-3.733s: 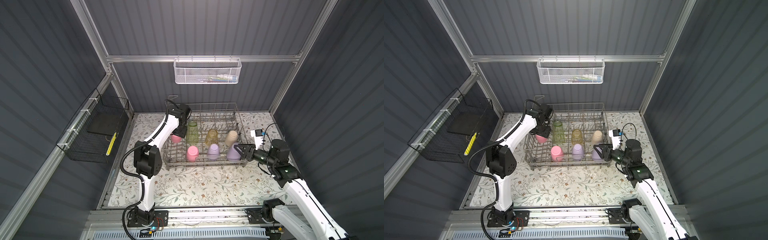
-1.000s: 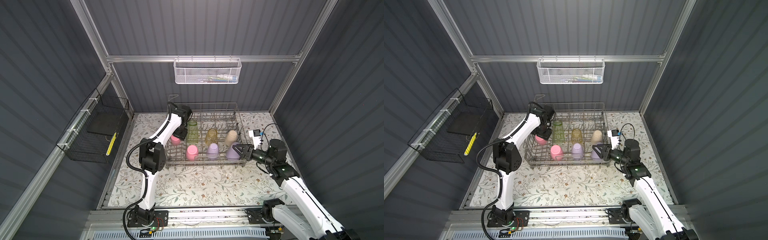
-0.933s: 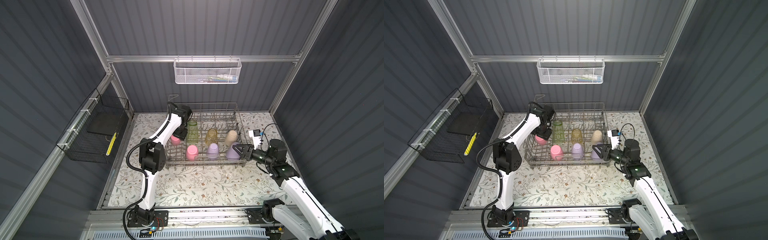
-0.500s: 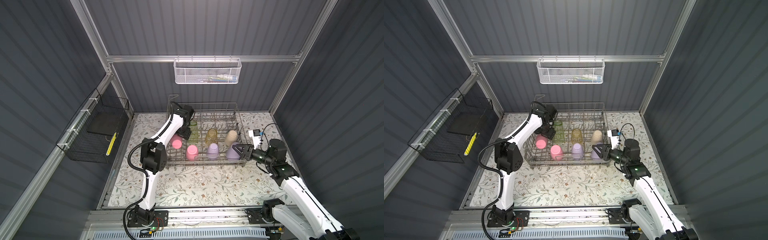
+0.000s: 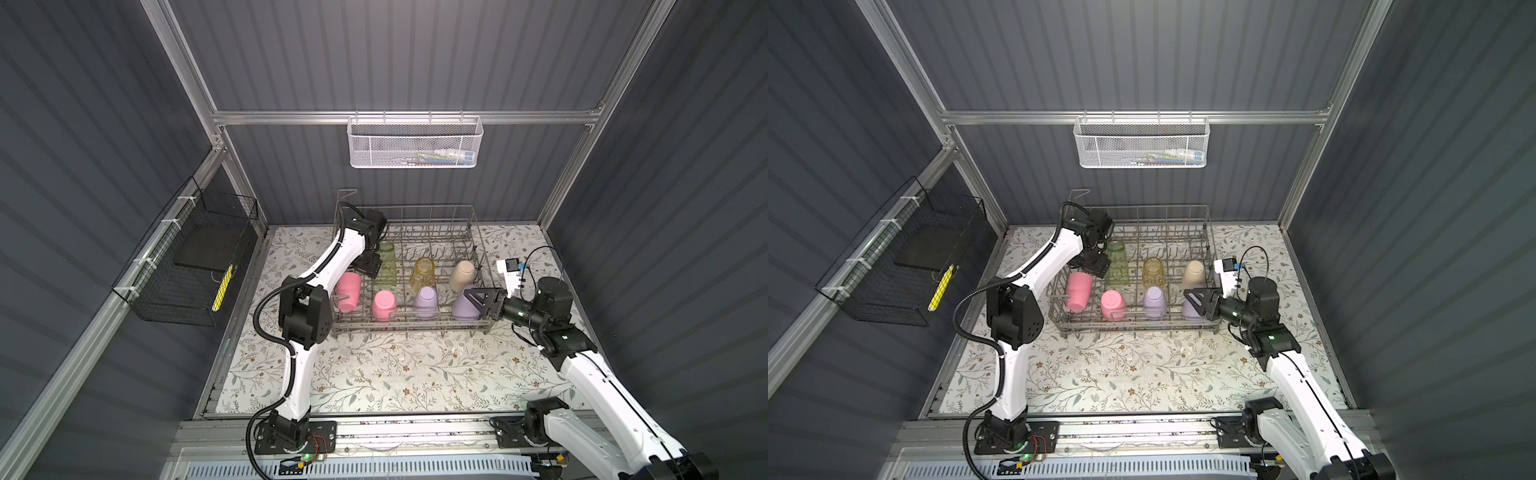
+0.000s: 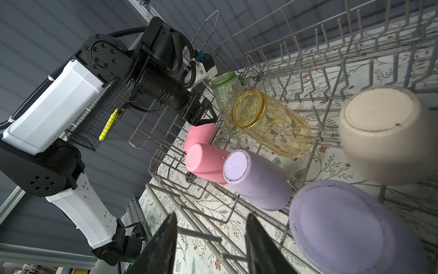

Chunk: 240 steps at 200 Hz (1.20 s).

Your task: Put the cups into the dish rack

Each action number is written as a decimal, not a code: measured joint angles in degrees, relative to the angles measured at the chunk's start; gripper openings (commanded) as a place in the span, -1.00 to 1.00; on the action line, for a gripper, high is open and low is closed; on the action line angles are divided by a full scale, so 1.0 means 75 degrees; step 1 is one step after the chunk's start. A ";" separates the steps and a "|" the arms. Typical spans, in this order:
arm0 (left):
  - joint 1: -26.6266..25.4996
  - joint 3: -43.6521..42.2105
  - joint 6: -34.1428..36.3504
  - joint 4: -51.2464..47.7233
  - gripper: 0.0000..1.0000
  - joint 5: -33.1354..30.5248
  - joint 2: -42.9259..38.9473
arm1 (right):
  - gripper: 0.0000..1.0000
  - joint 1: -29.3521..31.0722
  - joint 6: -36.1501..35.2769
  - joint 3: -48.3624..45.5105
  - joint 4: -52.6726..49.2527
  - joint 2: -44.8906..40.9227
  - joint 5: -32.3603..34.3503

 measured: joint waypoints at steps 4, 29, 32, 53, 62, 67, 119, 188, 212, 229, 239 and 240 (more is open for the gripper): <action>0.0000 -0.0044 -0.0006 0.0012 0.66 0.0000 -0.0076 | -0.03 -0.0003 0.0006 0.0000 0.0009 0.0000 0.0000; 0.0000 -0.0111 -0.0009 0.0119 0.66 0.0026 -0.0562 | -0.03 -0.0003 0.0073 0.0000 0.0096 0.0029 -0.0029; 0.0000 -0.0111 -0.0006 0.0119 0.66 0.0029 -0.0600 | -0.03 -0.0003 0.0085 0.0000 0.0105 0.0041 -0.0032; 0.0000 -0.0108 -0.0009 0.0073 0.67 0.0032 -0.0769 | -0.03 -0.0003 0.0143 -0.0009 0.0128 0.0093 -0.0090; -0.0003 -0.0125 -0.0006 0.0058 0.67 0.0055 -0.0766 | -0.03 -0.0003 0.0166 -0.0029 0.0137 0.0093 -0.0114; -0.0003 -0.0187 -0.0006 0.0090 0.67 0.0052 -0.0766 | -0.03 -0.0003 0.0172 -0.0038 0.0152 0.0093 -0.0119; -0.0006 -0.0714 0.0321 0.0166 0.51 0.0318 -0.0699 | -0.03 -0.0003 0.0242 -0.0137 0.0245 0.0090 -0.0149; -0.0006 -0.0627 0.0892 -0.0035 0.50 0.1023 -0.0493 | -0.03 -0.0003 0.0277 -0.0169 0.0291 0.0082 -0.0149; -0.0006 -0.0568 0.0979 -0.0076 0.40 0.1145 -0.0425 | -0.03 -0.0003 0.0277 -0.0181 0.0291 0.0079 -0.0149; 0.0003 -0.0498 0.1037 -0.0087 0.40 0.1201 -0.0376 | -0.03 -0.0003 0.0277 -0.0184 0.0291 0.0061 -0.0149; 0.0000 -0.0495 0.1055 -0.0079 0.51 0.1207 -0.0370 | -0.03 -0.0003 0.0274 -0.0184 0.0289 0.0041 -0.0146; 0.0000 -0.0495 0.1049 -0.0079 0.53 0.1207 -0.0370 | -0.03 -0.0003 0.0274 -0.0184 0.0289 0.0038 -0.0146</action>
